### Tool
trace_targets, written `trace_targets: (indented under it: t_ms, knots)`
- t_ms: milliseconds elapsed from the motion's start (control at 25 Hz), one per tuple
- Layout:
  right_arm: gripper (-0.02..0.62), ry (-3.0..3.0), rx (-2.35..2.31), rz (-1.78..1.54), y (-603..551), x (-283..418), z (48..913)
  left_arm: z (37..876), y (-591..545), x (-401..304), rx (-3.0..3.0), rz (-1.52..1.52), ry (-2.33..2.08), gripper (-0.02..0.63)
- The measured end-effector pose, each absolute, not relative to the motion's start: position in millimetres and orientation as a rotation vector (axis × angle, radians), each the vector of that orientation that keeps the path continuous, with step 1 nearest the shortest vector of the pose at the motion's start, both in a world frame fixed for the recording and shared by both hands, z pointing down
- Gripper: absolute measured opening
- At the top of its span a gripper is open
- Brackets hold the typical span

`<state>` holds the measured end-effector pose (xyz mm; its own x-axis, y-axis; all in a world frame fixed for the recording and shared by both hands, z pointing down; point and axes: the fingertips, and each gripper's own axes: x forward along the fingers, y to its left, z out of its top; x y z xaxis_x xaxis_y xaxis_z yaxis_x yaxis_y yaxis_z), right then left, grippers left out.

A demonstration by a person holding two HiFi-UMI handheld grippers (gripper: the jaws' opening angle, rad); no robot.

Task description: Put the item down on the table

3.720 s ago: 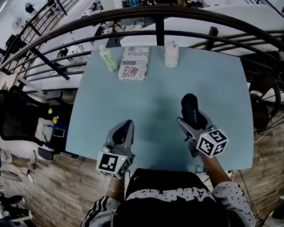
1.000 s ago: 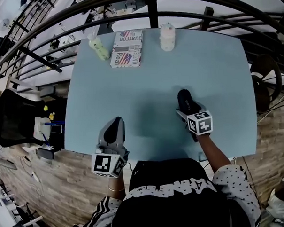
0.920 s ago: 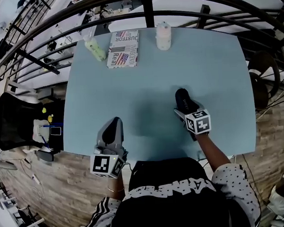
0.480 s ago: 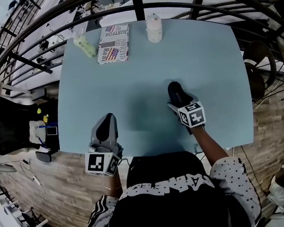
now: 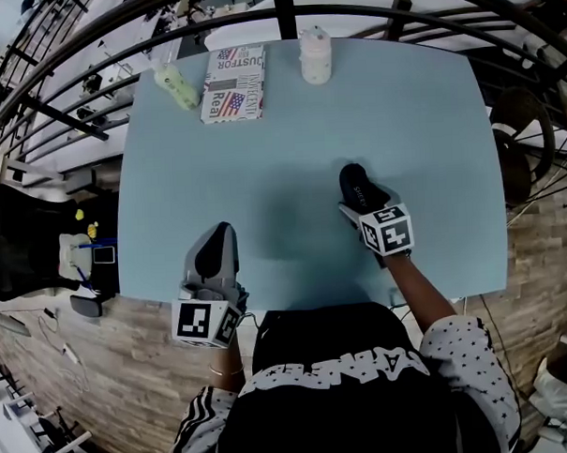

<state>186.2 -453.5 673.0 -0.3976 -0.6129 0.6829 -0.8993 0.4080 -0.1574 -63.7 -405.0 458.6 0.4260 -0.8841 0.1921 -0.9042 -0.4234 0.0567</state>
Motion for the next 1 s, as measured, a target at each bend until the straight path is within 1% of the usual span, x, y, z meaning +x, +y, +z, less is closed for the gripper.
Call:
trace_targets:
  t_ms: [360,480,640,760,800,880,1000]
  knots:
    - [0.393,-2.227,1.359,0.679,-459.3,190.1,643.9,458.2,-405.0,-58.6,2.53,0.207,-1.587,0.0]
    - [0.359,-2.271,1.422,0.651,-460.7,197.9,626.5,458.4,-403.8,-52.7,2.539,0.209,-1.577,0.0]
    - [0.284,-2.343,1.481,0.629,-458.1,204.2,602.2,456.5,-401.7,-46.9,2.551,0.202,-1.563,0.0]
    - [0.208,-2.395,1.528,0.616,-453.9,207.6,584.2,456.3,-400.8,-43.8,2.564,0.211,-1.554,0.0]
    - [0.174,-2.411,1.546,0.608,-452.6,209.5,578.6,456.4,-400.9,-42.5,2.569,0.212,-1.551,0.0]
    - [0.127,-2.442,1.583,0.593,-450.0,214.0,566.9,456.7,-401.0,-39.2,2.575,0.213,-1.546,0.0]
    - [0.03,-2.487,1.637,0.572,-444.8,221.2,548.5,456.7,-399.9,-34.3,2.576,0.217,-1.536,0.0]
